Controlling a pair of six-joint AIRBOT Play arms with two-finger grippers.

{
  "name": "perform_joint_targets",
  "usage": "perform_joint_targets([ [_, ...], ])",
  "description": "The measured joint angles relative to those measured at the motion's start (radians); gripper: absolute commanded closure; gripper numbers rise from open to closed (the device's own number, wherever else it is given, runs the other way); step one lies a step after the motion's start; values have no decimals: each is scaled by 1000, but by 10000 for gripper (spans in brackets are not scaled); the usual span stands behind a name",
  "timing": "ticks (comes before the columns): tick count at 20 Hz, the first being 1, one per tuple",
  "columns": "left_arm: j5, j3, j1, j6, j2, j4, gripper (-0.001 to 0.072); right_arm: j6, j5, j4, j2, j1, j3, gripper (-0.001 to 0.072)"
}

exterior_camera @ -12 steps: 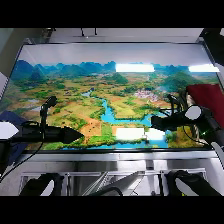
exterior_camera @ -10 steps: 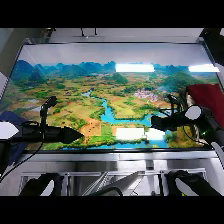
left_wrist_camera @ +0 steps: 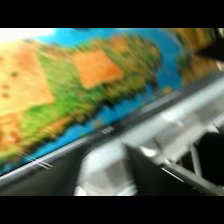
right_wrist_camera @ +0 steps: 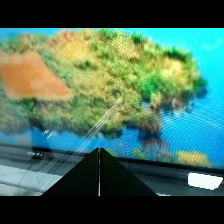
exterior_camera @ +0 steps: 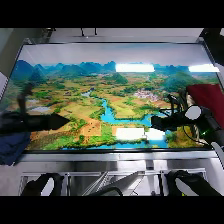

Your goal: Fold the shirts.

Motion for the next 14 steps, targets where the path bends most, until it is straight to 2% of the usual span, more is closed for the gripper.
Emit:
perform_joint_targets([
  [4, 23, 148, 261, -59, -113, 177, 19, 0, 0, 0, 0, 0, 0, 692],
  [8, 42, 204, 500, -117, -252, 387, 19, 0, -1, 0, 0, 0, 0, 692],
  [14, 85, 221, 769, -125, -474, 580, 20, 0, -1, 0, 0, 0, 0, 692],
])
